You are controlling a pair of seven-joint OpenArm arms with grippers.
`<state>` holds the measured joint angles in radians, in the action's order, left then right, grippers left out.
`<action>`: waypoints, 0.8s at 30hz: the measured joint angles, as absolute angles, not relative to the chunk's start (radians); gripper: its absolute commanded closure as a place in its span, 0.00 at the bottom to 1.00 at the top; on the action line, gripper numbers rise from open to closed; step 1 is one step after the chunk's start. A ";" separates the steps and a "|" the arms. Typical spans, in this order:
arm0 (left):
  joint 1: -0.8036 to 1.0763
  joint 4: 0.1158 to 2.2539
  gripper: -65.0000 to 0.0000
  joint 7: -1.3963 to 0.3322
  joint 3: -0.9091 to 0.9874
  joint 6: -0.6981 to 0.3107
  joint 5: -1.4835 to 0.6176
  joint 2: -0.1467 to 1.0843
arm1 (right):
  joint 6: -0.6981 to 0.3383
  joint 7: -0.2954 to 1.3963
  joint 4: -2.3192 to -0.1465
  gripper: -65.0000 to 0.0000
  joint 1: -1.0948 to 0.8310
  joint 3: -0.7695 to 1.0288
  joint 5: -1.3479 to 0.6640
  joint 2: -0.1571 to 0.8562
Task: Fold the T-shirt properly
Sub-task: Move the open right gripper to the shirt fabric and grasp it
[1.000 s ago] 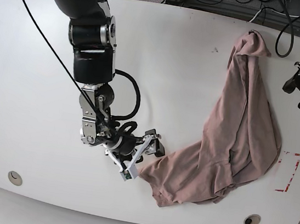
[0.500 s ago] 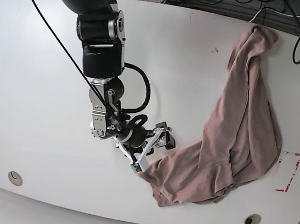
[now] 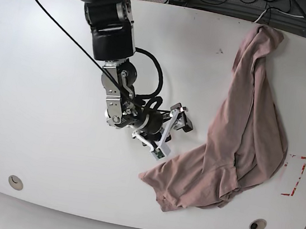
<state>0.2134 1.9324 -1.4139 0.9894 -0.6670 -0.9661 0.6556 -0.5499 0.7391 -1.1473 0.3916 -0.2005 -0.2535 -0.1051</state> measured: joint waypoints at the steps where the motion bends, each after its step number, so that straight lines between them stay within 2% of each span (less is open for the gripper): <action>1: 0.207 1.932 0.40 -1.414 0.990 -0.667 -0.946 0.654 | -0.550 0.746 -1.174 0.32 0.382 -0.216 -0.260 -0.110; 8: 0.147 1.932 0.40 -1.417 0.997 -0.671 -0.799 0.615 | -0.550 0.793 -1.232 0.32 0.338 -0.253 -0.268 -0.160; 16: 0.133 1.932 0.40 -1.415 1.000 -0.672 -0.721 0.618 | -0.549 0.801 -1.232 0.33 0.295 -0.286 -0.286 -0.137; 24: 0.133 1.932 0.40 -1.390 0.999 -0.674 -0.661 0.619 | -0.466 0.794 -1.230 0.33 0.284 -0.429 -0.381 -0.144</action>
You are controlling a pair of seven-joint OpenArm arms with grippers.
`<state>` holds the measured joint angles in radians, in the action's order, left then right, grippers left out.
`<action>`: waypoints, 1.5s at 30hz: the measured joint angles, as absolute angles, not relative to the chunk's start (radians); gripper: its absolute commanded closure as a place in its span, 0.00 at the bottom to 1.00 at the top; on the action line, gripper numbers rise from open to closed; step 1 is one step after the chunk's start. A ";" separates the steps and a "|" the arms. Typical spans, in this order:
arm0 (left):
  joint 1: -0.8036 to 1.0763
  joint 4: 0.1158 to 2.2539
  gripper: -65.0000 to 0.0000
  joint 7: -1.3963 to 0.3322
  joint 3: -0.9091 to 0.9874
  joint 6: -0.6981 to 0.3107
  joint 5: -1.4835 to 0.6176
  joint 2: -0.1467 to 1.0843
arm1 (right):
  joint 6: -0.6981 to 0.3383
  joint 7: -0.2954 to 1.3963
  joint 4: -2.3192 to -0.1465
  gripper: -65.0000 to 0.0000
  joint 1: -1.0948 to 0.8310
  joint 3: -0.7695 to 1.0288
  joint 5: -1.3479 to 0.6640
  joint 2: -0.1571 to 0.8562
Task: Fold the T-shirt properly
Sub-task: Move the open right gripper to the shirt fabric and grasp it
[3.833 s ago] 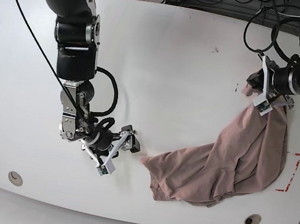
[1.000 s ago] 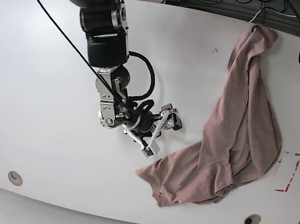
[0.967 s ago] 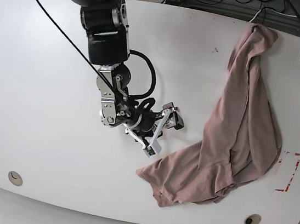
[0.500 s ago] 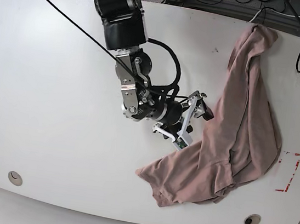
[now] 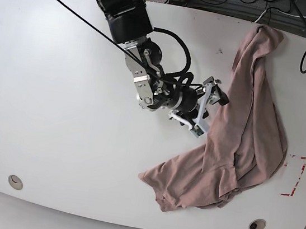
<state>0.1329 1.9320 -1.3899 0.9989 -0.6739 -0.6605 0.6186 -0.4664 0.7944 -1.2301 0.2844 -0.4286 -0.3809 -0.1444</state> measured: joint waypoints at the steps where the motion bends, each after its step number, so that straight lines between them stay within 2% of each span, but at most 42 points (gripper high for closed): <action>1: 0.133 1.932 0.40 -1.389 0.999 -0.674 -0.651 0.619 | -0.460 0.786 -1.230 0.33 0.282 -0.440 -0.386 -0.147; 14: 0.133 1.932 0.40 -1.375 0.999 -0.674 -0.636 0.618 | -0.417 0.756 -1.177 0.33 0.263 -0.462 -0.396 -0.141; 23: 0.136 1.932 0.40 -1.375 0.999 -0.674 -0.636 0.618 | -0.415 0.626 -1.095 0.33 0.265 -0.549 -0.411 -0.142; 38: 0.138 1.932 0.40 -1.375 0.994 -0.674 -0.636 0.618 | -0.357 0.562 -1.071 0.33 0.255 -0.583 -0.505 -0.148; 41: 0.138 1.932 0.40 -1.376 0.994 -0.674 -0.635 0.618 | -0.357 0.552 -1.071 0.38 0.253 -0.596 -0.513 -0.144; 45: 0.148 1.932 0.40 -1.374 0.993 -0.674 -0.636 0.619 | -0.349 0.550 -1.069 0.59 0.254 -0.626 -0.525 -0.144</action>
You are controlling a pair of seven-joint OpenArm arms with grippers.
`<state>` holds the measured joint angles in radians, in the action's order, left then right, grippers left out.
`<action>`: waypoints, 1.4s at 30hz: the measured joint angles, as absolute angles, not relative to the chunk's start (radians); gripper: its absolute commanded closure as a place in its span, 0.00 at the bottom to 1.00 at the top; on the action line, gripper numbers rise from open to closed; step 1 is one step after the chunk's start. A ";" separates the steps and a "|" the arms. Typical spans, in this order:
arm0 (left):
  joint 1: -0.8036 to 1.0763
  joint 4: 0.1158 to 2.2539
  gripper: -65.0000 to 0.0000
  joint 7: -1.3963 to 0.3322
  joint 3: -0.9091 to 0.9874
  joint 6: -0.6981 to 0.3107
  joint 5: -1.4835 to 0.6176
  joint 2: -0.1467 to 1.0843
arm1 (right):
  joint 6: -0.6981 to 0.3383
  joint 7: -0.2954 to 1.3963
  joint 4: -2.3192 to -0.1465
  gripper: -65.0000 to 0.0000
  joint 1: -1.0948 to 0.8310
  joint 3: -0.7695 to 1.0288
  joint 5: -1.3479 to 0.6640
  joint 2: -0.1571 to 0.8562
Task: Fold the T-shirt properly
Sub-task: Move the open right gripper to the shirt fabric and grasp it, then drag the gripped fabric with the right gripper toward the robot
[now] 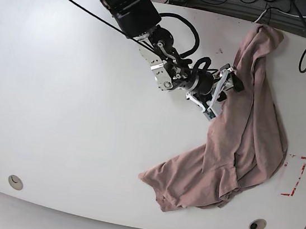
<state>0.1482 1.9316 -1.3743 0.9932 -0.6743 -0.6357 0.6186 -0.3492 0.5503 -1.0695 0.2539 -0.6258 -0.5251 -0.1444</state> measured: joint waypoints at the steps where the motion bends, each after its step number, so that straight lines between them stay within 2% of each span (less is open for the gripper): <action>1: 0.152 1.932 0.40 -1.371 0.992 -0.674 -0.636 0.619 | -0.347 0.550 -1.069 0.68 0.252 -0.630 -0.525 -0.144; 6: 0.164 1.932 0.40 -1.377 0.992 -0.674 -0.629 0.616 | -0.347 0.519 -1.065 0.99 0.246 -0.635 -0.522 -0.144; 7: 0.163 1.932 0.40 -1.376 0.992 -0.674 -0.629 0.616 | -0.347 0.519 -1.065 1.00 0.247 -0.635 -0.522 -0.144; 19: 0.166 1.932 0.40 -1.372 0.992 -0.674 -0.632 0.616 | -0.343 0.509 -1.100 1.00 0.249 -0.629 -0.523 -0.128; 26: 0.166 1.932 0.40 -1.372 0.953 -0.697 -0.629 0.619 | -0.291 0.532 -1.209 1.00 0.240 -0.561 -0.527 -0.051; 33: 0.166 1.932 0.40 -1.370 0.893 -0.697 -0.635 0.595 | -0.287 0.587 -1.304 1.00 0.196 -0.459 -0.524 0.021; 42: 0.163 1.930 0.40 -1.371 0.772 -0.697 -0.630 0.549 | -0.287 0.603 -1.434 1.00 0.125 -0.433 -0.529 0.108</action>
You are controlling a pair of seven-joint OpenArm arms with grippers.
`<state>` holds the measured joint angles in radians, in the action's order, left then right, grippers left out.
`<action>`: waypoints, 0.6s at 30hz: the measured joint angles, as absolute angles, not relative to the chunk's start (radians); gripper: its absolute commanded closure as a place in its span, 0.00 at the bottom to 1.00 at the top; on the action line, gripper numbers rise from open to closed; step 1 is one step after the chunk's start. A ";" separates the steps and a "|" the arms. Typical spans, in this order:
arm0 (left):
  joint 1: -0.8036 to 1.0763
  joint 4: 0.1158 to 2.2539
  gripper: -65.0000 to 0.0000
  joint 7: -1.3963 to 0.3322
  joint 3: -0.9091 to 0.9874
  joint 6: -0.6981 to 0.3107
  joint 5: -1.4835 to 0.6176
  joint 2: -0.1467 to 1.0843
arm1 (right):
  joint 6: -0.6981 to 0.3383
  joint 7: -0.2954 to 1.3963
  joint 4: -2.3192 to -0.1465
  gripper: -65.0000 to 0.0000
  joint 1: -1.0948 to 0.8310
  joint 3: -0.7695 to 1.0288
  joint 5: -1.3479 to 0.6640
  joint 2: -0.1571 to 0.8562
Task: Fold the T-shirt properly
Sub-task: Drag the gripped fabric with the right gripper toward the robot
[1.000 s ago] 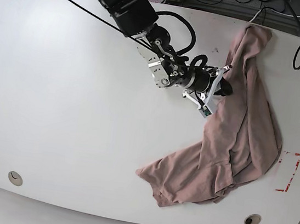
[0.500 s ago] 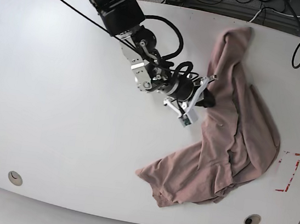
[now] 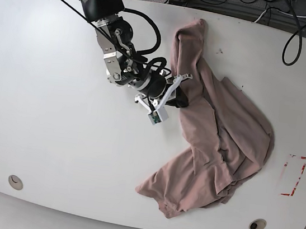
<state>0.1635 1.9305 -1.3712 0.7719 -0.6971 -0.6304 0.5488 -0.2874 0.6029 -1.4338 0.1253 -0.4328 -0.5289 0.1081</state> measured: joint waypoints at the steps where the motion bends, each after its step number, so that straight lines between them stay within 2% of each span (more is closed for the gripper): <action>1: 0.163 1.930 0.40 -1.370 0.758 -0.697 -0.632 0.548 | -0.287 0.603 -1.448 1.00 0.116 -0.432 -0.528 0.121; 9: 0.163 1.930 0.40 -1.369 0.666 -0.697 -0.629 0.546 | -0.289 0.610 -1.542 1.00 0.034 -0.410 -0.527 0.187; 18: 0.163 1.930 0.40 -1.369 0.611 -0.697 -0.635 0.544 | -0.287 0.673 -1.658 1.00 -0.068 -0.291 -0.525 0.229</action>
<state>0.1631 1.9305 -1.3685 0.6113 -0.6968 -0.6346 0.5442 -0.2874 0.6727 -1.6577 -0.0677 -0.2909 -0.5255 0.2287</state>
